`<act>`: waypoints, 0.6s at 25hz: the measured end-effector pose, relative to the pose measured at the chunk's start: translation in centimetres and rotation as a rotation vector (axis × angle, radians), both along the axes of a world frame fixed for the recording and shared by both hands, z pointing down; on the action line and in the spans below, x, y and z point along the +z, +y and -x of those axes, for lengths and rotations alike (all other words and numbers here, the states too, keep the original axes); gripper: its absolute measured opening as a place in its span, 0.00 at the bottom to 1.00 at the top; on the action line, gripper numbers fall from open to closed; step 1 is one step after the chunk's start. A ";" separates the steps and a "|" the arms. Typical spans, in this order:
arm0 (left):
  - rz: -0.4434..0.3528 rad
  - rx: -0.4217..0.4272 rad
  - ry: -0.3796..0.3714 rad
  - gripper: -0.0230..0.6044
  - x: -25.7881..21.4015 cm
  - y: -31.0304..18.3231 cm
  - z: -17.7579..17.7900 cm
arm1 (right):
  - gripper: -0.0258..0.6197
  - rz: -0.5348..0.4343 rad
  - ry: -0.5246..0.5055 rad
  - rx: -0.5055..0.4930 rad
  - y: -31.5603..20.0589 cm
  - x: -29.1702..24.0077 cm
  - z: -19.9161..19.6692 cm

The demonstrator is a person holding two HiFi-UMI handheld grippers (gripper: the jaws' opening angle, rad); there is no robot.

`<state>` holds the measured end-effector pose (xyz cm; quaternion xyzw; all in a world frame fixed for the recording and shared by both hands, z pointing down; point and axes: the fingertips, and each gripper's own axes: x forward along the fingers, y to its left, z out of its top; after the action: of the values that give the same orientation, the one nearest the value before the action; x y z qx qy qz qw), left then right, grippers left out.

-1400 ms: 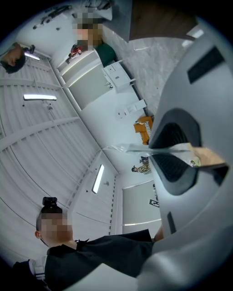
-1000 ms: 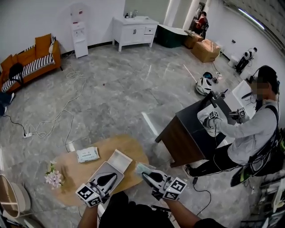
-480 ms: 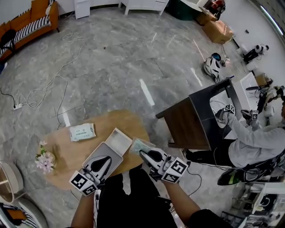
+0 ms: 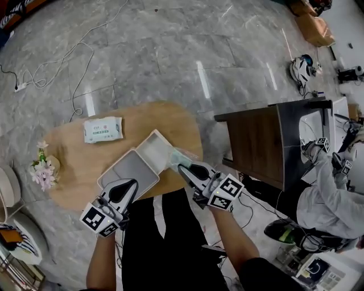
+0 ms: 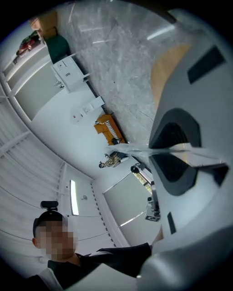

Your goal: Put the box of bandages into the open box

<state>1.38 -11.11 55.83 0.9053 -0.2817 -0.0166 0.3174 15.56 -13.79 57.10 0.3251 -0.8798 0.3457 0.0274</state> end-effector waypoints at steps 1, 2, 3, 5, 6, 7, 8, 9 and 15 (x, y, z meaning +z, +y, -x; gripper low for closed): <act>0.006 -0.011 -0.003 0.07 1.0 0.0 0.2 | 0.09 0.011 0.004 -0.014 -0.1 1.4 0.2; 0.012 -0.023 -0.005 0.07 1.9 0.0 0.4 | 0.09 0.023 0.009 -0.029 -0.2 2.9 0.5; 0.020 -0.035 -0.007 0.07 2.8 0.1 0.6 | 0.09 0.038 0.016 -0.046 -0.2 4.3 0.8; 0.038 -0.058 -0.017 0.07 4.4 0.5 0.9 | 0.09 0.074 0.031 -0.079 0.1 6.8 1.5; 0.047 -0.065 -0.024 0.07 5.2 0.7 1.1 | 0.09 0.092 0.037 -0.092 0.2 8.0 1.8; 0.055 -0.068 -0.030 0.07 6.0 0.7 1.1 | 0.09 0.107 0.039 -0.101 0.1 9.1 2.0; 0.060 -0.069 -0.034 0.07 6.8 0.7 1.2 | 0.09 0.118 0.039 -0.108 -0.2 10.2 2.3; 0.066 -0.070 -0.036 0.07 7.6 0.6 1.2 | 0.09 0.126 0.039 -0.115 -0.5 11.2 2.6; 0.104 -0.068 -0.031 0.07 10.7 1.2 0.9 | 0.09 0.224 0.045 -0.172 -0.4 17.4 4.0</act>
<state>0.52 -9.92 66.58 0.8776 -0.3175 0.0014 0.3590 11.56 -14.20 74.48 0.2509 -0.8594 0.4309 0.1129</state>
